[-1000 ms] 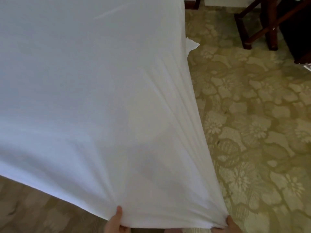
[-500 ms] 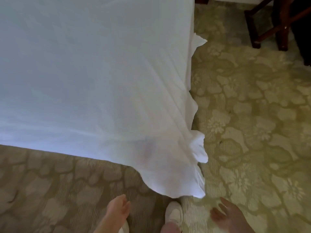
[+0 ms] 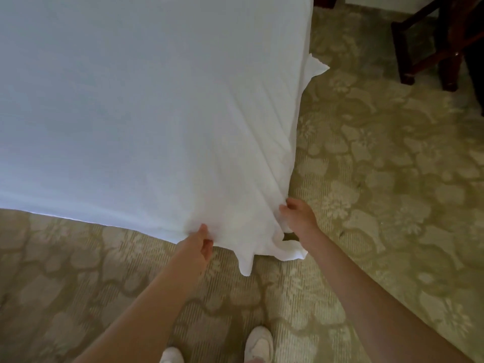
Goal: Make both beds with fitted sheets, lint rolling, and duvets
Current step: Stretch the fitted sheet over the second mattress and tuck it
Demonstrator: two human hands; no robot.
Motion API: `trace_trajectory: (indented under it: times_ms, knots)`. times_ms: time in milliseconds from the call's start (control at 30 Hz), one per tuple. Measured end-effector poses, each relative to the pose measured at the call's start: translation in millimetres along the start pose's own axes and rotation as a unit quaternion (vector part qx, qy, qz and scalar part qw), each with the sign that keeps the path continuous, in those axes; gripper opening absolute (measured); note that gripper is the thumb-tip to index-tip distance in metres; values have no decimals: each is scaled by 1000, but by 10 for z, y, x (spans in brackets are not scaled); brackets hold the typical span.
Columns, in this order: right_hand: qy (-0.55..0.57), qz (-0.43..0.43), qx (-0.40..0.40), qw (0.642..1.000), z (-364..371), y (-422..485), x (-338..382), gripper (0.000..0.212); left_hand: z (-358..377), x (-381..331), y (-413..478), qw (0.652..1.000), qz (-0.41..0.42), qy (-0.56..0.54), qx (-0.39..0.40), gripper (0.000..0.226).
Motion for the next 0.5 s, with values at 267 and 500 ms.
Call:
trace_trajectory:
  times_ms: [267,500]
  knots:
    - [-113,-87,-40,989,43,103,-2,29,-61,5,45,994,86,17,-67,33]
    - [-95,-127,-23,987,-116,36,4,20,-266,-31,61,990,100,28,-100,32]
Point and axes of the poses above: each hand's wrist, its own y-axis towards the middle knuckle, its own z-axis out of the palm, x = y × z, the point moved 5 cm from there along y, towards the middle knuckle, and after that the axes turned 13 degrees about -x, right-handed, at the moved point
